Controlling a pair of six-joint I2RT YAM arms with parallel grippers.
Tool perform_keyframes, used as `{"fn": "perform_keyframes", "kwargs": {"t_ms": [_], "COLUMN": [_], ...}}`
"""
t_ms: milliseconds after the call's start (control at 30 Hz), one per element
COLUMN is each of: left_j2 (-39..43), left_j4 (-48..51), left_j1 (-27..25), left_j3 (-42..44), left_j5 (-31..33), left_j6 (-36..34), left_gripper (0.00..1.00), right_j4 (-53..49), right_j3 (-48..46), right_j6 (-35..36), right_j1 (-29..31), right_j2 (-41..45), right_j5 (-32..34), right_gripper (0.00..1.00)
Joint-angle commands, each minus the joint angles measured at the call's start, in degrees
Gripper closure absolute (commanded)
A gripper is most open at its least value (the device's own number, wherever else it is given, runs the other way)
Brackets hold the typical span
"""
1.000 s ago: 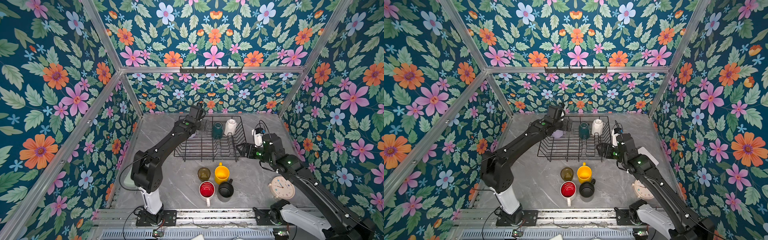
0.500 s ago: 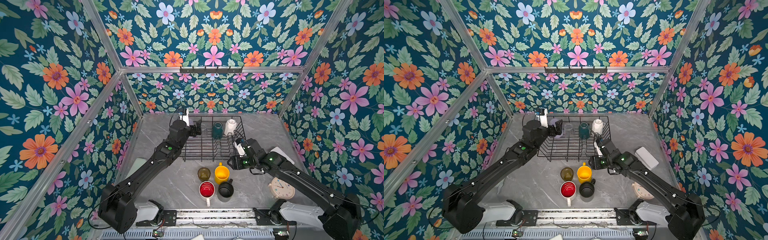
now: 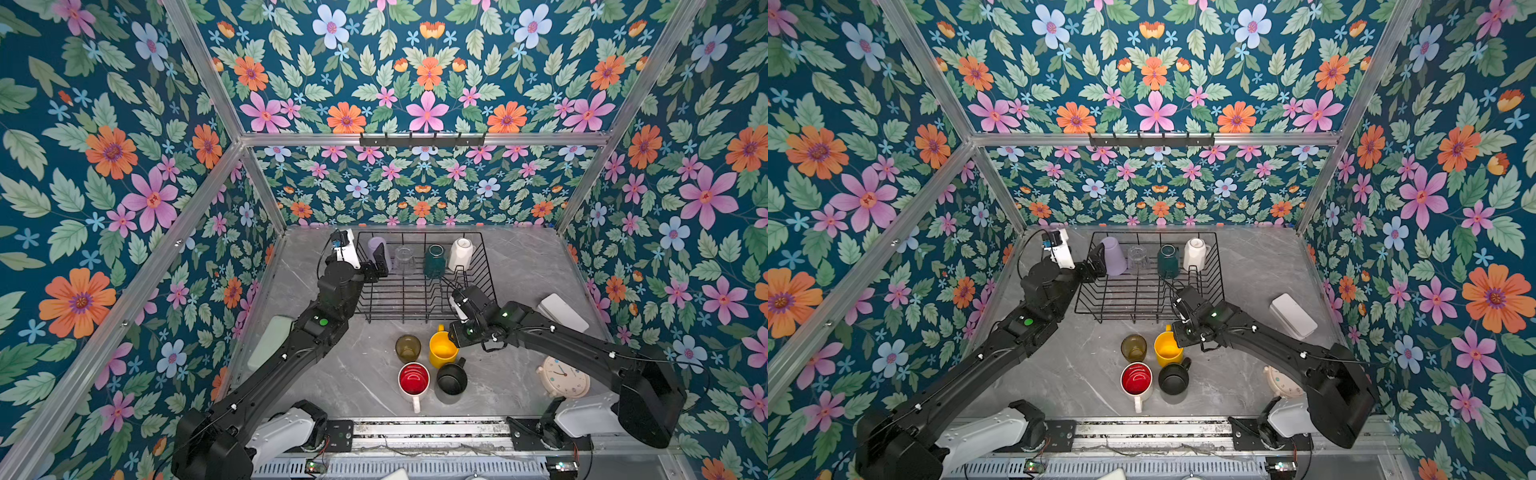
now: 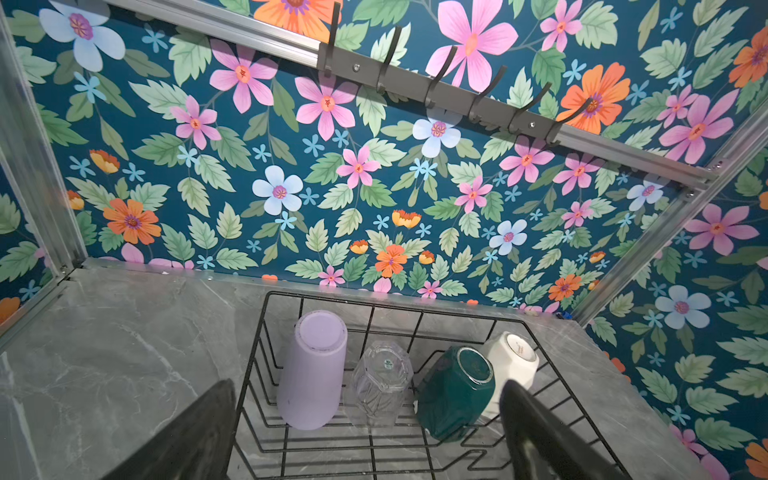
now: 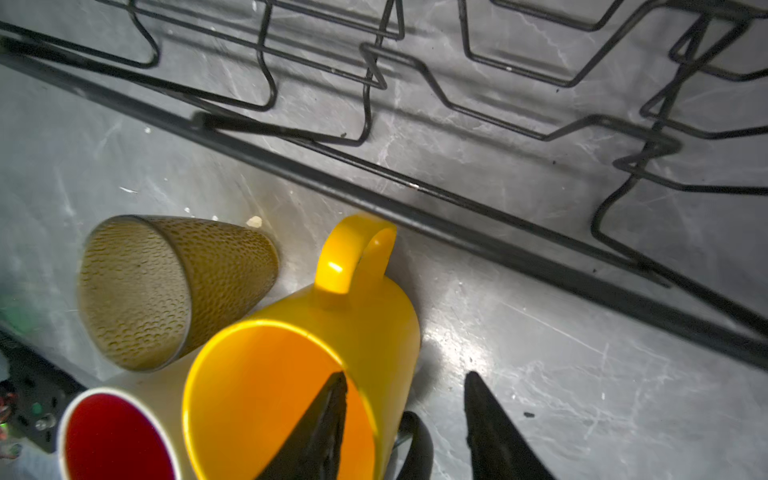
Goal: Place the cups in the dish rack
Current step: 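Reach the right gripper to the yellow mug and grasp its rim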
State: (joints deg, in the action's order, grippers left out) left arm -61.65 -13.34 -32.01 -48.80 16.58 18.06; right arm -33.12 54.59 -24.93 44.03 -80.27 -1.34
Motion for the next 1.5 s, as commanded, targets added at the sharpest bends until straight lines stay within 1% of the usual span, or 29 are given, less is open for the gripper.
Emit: {"fn": "perform_keyframes", "kwargs": {"t_ms": [0,267,300,367,500,567,600,800,1033,1233,1333,1400,1467], "left_j2": [0.5,0.9,1.1,1.3,2.2,2.6,2.7,2.8,3.5,3.9,3.5,2.8,2.2], "left_j4": [-1.9,-0.6,-0.5,-0.1,0.0,-0.3,-0.5,-1.0,-2.1,-3.8,-3.8,-3.8,-3.6], "left_j1": [0.1,0.3,0.3,0.4,0.5,0.4,0.5,0.5,0.7,0.8,1.3,2.3,3.4], "left_j3": [0.4,0.0,0.1,0.1,0.5,1.0,1.2,1.6,2.7,3.9,4.0,4.0,4.0], "left_j5": [1.4,1.5,1.7,2.6,3.5,3.5,3.5,4.6,5.0,4.6,2.6,-0.8,-5.3], "left_j6": [0.9,0.4,0.2,-0.1,-0.3,-0.1,-0.1,0.5,0.7,1.4,2.0,3.1,4.6], "left_gripper": [0.00,0.00,0.00,0.00,0.00,0.00,0.00,0.00,0.00,0.00,0.00,0.00,0.00], "right_j4": [0.5,1.4,1.2,0.7,1.0,0.5,0.3,-0.3,-3.8,-3.4,-1.7,0.5,3.4], "right_j3": [0.9,1.8,2.0,2.2,2.4,2.8,2.9,3.0,4.2,4.8,4.6,4.0,3.3], "right_j6": [1.1,3.7,4.0,4.7,5.7,6.2,6.2,7.1,8.8,8.4,7.3,6.4,4.7], "right_j1": [1.0,3.1,3.4,4.0,4.2,4.3,4.3,4.2,4.3,4.2,3.5,1.4,-2.3], "right_j2": [-1.7,-4.7,-4.9,-5.1,-5.1,-4.8,-4.5,-0.2,5.6,10.2,12.3,13.5,14.6], "right_j5": [2.7,4.3,4.9,6.2,6.3,5.9,5.9,6.4,6.5,2.5,0.5,-2.4,-7.2], "right_gripper": [0.56,0.78,0.78,0.84,0.90,0.97,0.99,1.00,1.00,1.00,1.00,1.00,1.00]}}
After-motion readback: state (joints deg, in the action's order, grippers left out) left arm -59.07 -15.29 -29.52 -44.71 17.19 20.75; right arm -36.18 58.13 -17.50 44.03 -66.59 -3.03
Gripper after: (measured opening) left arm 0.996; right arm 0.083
